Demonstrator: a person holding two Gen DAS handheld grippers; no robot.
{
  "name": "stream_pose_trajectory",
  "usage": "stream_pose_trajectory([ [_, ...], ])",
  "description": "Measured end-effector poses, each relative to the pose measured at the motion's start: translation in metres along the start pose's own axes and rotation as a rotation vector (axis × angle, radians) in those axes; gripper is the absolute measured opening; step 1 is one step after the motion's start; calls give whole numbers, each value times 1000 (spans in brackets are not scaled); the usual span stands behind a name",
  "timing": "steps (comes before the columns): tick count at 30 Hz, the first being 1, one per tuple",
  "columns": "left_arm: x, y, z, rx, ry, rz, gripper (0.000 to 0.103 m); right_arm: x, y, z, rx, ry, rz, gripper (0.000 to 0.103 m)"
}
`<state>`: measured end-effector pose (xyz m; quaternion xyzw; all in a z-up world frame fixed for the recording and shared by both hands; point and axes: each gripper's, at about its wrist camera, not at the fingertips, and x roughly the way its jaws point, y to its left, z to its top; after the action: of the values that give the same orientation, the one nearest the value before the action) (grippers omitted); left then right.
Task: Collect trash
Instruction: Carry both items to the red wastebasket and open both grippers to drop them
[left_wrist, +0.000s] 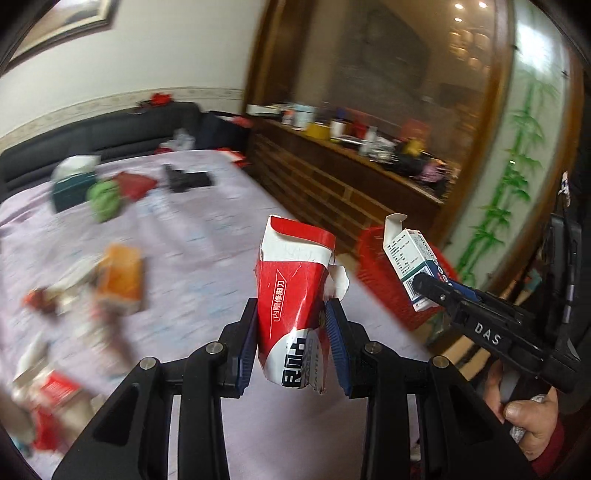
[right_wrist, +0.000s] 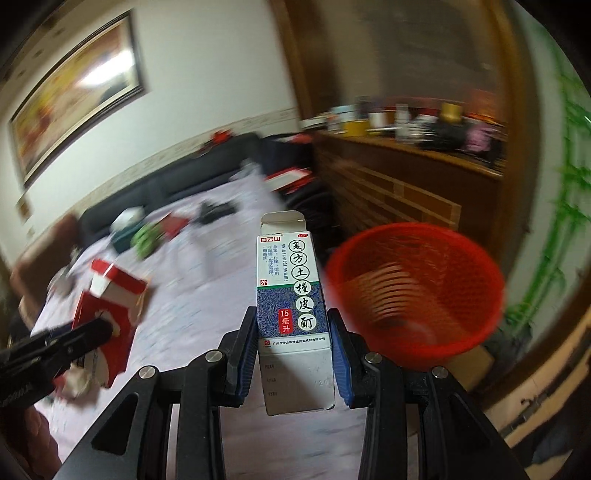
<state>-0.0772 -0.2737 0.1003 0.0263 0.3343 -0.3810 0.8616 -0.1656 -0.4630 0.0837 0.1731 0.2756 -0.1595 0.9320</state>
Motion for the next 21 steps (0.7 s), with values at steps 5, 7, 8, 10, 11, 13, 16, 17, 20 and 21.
stream_pose_trajectory([
  [5, 53, -47, 26, 32, 48, -89, 35, -1, -66, 25, 122, -19, -71, 39],
  [7, 71, -63, 33, 41, 71, -116, 35, 3, -84, 31, 147, -17, -90, 39],
  [8, 82, -72, 35, 45, 82, -126, 35, 8, -93, 33, 161, -11, -94, 39],
  [10, 106, -86, 41, 53, 107, -134, 35, 17, -108, 36, 193, 10, -88, 39],
  [11, 113, -92, 42, 54, 115, -140, 35, 23, -114, 38, 203, 18, -88, 39],
  [13, 132, -104, 47, 58, 119, -156, 37, 33, -124, 41, 214, 31, -98, 40],
  [16, 154, -115, 50, 72, 130, -142, 46, 44, -130, 44, 202, 42, -130, 50],
  [17, 159, -115, 50, 67, 139, -143, 48, 46, -132, 46, 201, 40, -138, 59],
  [20, 164, -106, 47, 33, 185, -166, 49, 39, -134, 44, 196, 11, -162, 60],
  [21, 160, -102, 46, 26, 184, -170, 49, 35, -133, 43, 193, 0, -165, 61],
])
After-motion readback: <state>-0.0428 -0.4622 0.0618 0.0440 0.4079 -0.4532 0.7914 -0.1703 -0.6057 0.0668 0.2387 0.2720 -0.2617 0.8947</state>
